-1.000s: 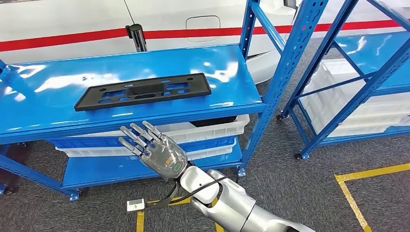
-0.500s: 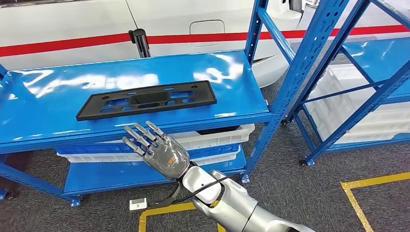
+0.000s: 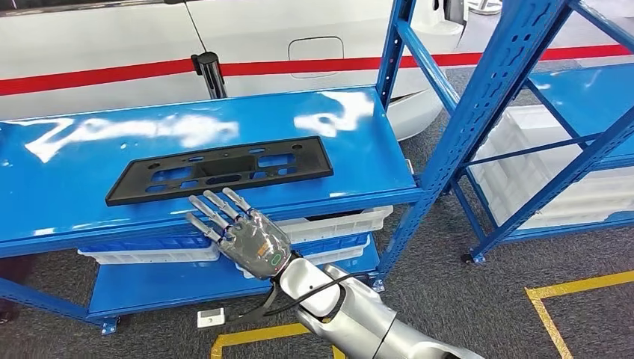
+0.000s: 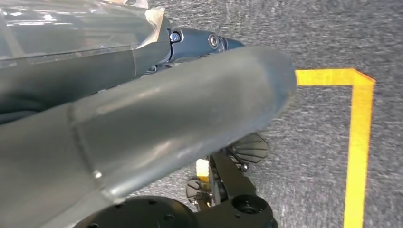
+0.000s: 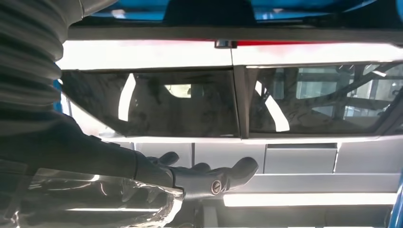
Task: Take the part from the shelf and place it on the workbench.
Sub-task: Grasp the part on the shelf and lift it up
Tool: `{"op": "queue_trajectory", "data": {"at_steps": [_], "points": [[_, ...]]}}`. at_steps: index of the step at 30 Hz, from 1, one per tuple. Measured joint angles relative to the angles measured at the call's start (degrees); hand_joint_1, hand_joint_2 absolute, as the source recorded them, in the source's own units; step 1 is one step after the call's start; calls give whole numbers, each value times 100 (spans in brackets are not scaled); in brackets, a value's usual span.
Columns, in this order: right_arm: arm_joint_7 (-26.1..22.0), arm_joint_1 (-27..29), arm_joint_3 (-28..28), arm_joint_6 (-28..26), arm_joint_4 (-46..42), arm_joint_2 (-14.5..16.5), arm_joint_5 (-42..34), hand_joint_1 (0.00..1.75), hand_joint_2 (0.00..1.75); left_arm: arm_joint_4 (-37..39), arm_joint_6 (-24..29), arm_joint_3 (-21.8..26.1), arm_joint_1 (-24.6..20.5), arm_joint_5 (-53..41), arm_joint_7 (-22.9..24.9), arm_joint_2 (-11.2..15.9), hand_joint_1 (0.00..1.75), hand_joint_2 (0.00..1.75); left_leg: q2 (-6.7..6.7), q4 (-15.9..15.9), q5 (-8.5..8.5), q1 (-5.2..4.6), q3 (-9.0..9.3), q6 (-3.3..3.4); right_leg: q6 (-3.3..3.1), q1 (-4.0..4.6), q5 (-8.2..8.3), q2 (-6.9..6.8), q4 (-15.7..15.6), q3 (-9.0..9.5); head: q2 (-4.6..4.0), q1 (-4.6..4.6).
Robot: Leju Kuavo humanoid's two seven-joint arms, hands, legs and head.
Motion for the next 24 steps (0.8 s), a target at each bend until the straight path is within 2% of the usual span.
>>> {"op": "queue_trajectory", "data": {"at_steps": [2, 3, 4, 6, 7, 8, 9, 10, 11, 12, 13, 15, 18, 19, 20, 22, 23, 24], "points": [[-1, 2, 0, -9, -2, 3, 4, 0, 175, 3, 0, -2, 5, -6, -2, -6, 0, 0, 0, -45, -7, -1, 52, 79, 62, -2, -46, -10, 28, -6, 0, -1], [-1, -2, 0, -20, -2, 4, 8, 0, 175, 3, 1, -2, 4, -13, -3, -10, 0, 0, 2, -78, -12, 3, 93, 123, 77, -2, -105, -16, 162, -66, 0, 2], [-1, -4, 0, -33, 1, 3, 11, 0, 175, 3, 1, -2, 3, -20, -6, -14, 0, 0, 5, -107, -20, 10, 135, 164, 75, -4, -204, -22, 427, -205, 0, 4], [-2, 1, 1, -60, 22, -13, 14, 0, 175, 3, 3, -2, -2, -32, -17, -16, 0, 0, 8, -114, -63, -6, 180, 223, 47, -16, -437, -27, 1225, -683, 0, 8], [-4, 7, 2, -71, 39, -23, 11, 0, 175, 4, 7, -2, -2, -36, -22, -15, 0, 0, 5, -114, -87, -12, 200, 236, 51, -18, -502, -27, 1560, -920, 0, 8], [-7, 11, 3, -79, 56, -32, 8, 0, 175, 4, 11, -2, 1, -40, -26, -17, 0, 0, 0, -113, -115, -18, 228, 240, 75, -18, -478, -28, 1711, -1071, 0, 8], [-13, 11, 4, -87, 70, -38, 4, 0, 175, 5, 17, -2, 4, -44, -25, -22, 0, 0, -9, -112, -146, -21, 266, 235, 116, -18, -355, -28, 1624, -1100, 0, 8], [-20, 10, 4, -94, 80, -40, 1, 0, 175, 7, 26, -2, 6, -46, -24, -28, 0, 0, -18, -111, -182, -22, 317, 225, 160, -18, -153, -31, 1316, -1011, 0, 8], [-26, 9, 4, -102, 87, -42, -1, 0, 175, 7, 36, -2, 8, -47, -22, -36, 0, 0, -26, -111, -223, -23, 369, 207, 189, -18, 81, -43, 879, -851, 0, 10], [-32, 7, 5, -110, 92, -40, -1, 0, 175, 8, 45, -2, 6, -48, -20, -43, 0, 0, -34, -106, -273, -37, 417, 179, 190, -7, 266, -54, 491, -684, 0, 9], [-37, 6, 5, -116, 97, -38, -1, 0, 175, 9, 55, -2, 3, -48, -17, -46, 0, 0, -35, -103, -320, -48, 451, 148, 163, 1, 379, -63, 219, -563, 0, 9], [-43, 5, 7, -125, 102, -32, -1, 0, 175, 10, 66, -2, -1, -48, -13, -49, 0, 0, -31, -106, -391, -50, 484, 78, 65, 27, 396, -61, 87, -484, 0, 3], [-45, 6, 7, -131, 103, -20, 0, 0, 175, 9, 70, -2, -10, -48, -9, -50, 0, 0, -16, 16, -499, 2, 470, -25, -73, -15, 368, -35, 39, -411, 0, -1], [-45, 7, 7, -133, 103, -12, 1, 0, 175, 9, 69, -3, -11, -49, -9, -53, 0, 0, -12, 232, -607, 13, 379, -56, -113, -38, 356, -32, 19, -367, 0, -2], [-45, 9, 9, -133, 103, -4, 1, 0, 175, 9, 69, -3, -10, -49, -9, -56, 0, 0, -8, 571, -755, 23, 209, -84, -150, -44, 332, -34, 13, -331, 0, -2], [-45, 18, 14, -134, 109, 3, 2, 0, 175, 10, 68, -4, -4, -50, -9, -60, 0, 0, -3, 1348, -1025, 34, -270, -132, -197, -39, 275, -37, 12, -268, 0, -3], [-45, 27, 17, -134, 113, 2, 3, 0, 175, 10, 68, -4, 0, -50, -9, -58, 0, 0, -1, 1567, -1028, 38, -456, -145, -202, -36, 244, -33, 13, -236, 0, -3], [-45, 37, 19, -135, 115, 2, 3, 0, 175, 10, 68, -4, 3, -50, -8, -56, 0, 0, 1, 1561, -900, 42, -537, -149, -195, -34, 210, -24, 13, -195, 0, -4]]}}
